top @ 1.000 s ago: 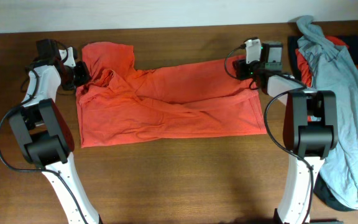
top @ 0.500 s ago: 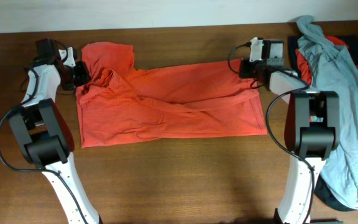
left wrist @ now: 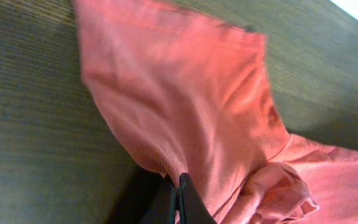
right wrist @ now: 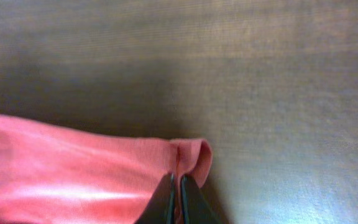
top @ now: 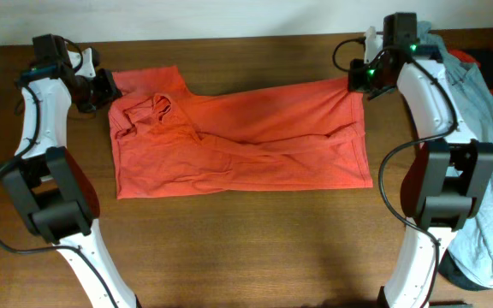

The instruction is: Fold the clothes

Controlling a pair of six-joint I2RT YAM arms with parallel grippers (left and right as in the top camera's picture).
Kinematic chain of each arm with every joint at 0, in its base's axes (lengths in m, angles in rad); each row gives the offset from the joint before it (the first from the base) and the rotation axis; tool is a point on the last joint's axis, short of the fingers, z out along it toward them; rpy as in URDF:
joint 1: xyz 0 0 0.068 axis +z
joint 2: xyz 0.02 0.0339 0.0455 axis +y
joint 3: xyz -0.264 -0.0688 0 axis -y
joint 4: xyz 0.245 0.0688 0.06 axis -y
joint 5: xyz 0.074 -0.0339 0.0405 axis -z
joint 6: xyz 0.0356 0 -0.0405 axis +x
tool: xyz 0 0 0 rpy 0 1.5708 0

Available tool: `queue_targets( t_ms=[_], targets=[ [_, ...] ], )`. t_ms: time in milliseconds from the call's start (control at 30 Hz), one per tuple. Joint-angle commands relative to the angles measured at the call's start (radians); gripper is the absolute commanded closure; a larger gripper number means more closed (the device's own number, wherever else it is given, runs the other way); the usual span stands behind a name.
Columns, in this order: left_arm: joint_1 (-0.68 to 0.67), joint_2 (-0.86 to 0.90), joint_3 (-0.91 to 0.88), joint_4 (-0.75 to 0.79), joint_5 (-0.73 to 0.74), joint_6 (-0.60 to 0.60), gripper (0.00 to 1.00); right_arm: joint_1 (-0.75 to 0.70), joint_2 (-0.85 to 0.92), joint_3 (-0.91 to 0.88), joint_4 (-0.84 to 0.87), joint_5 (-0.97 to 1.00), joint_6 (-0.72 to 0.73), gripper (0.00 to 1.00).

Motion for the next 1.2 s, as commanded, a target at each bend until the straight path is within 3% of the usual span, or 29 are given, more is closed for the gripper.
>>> queue_targets(
  t_ms=[0, 300, 833, 1000, 1067, 1167],
  targets=[
    [0.008, -0.06, 0.024, -0.034, 0.016, 0.032, 1.0, -0.009, -0.04, 0.079, -0.096, 0.017, -0.008, 0.96],
    [0.065, -0.082, 0.024, -0.108, -0.04, 0.032, 1.0, -0.067, -0.04, 0.098, -0.289, 0.08, -0.013, 0.96],
    [0.058, -0.082, 0.024, -0.516, -0.039, 0.058, 1.0, -0.081, -0.04, 0.098, -0.603, 0.133, -0.04, 0.95],
    [0.058, -0.082, 0.024, -0.608, -0.126, 0.057, 1.0, -0.081, -0.04, 0.097, -0.658, 0.133, -0.04, 0.91],
    [0.058, -0.082, 0.024, -0.632, -0.179, 0.057, 0.98, -0.081, -0.039, 0.097, -0.669, 0.142, -0.044, 0.91],
    [0.058, -0.082, 0.018, -0.646, -0.205, 0.057, 0.87, -0.081, -0.035, 0.091, -0.697, 0.205, -0.043, 0.85]
  ],
)
